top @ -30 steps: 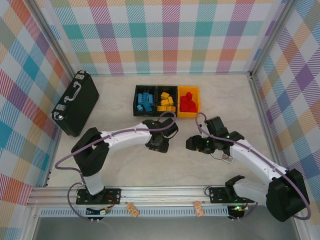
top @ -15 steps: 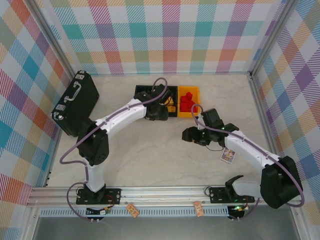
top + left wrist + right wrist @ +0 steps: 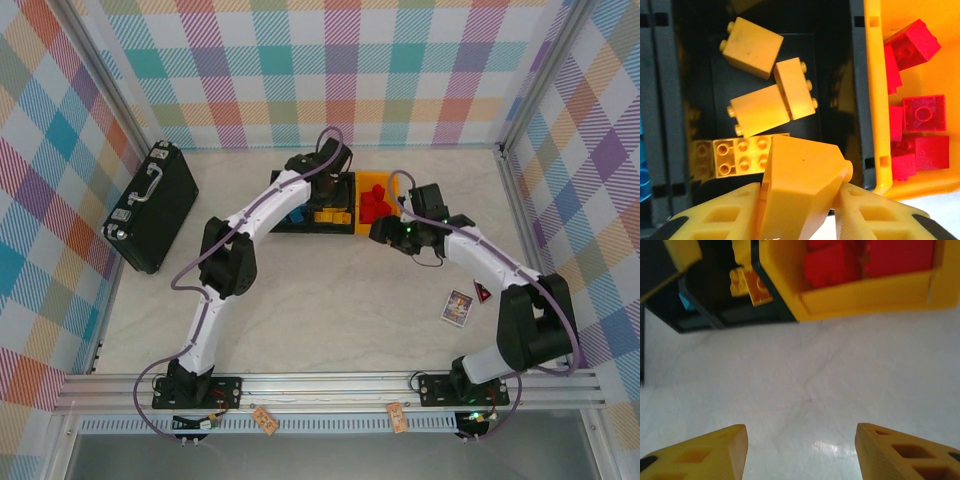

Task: Sort the legos into containers by color
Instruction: Place the lego in the container.

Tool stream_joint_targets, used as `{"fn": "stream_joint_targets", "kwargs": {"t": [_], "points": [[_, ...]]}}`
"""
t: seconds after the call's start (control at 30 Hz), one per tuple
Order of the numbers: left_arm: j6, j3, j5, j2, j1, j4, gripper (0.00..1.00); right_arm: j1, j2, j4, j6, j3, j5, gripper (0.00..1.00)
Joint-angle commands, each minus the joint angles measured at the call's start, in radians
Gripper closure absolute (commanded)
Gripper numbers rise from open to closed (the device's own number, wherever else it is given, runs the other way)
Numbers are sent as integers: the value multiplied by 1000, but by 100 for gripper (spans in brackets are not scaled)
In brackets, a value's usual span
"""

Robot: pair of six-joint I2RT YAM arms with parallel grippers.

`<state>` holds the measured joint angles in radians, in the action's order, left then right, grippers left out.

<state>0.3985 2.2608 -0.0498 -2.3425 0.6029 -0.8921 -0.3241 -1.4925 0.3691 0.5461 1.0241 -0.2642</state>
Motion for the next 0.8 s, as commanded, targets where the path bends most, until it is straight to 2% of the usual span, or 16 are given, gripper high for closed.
{"fn": "stream_joint_targets", "kwargs": {"t": [0.0,0.17,0.6,0.77], "points": [[1,97,30,-61,-19,-41,64,14,-33,-22,-23,55,-5,41],[29,183,31,-133,-34,-19,62,20,-40,-33,-10,67,-15,41],[43,256,54,-198,-59,106,58,22,-4,-40,8,24,-16,41],[48,276,58,-213,-64,122,46,22,17,-41,16,13,-20,41]]}}
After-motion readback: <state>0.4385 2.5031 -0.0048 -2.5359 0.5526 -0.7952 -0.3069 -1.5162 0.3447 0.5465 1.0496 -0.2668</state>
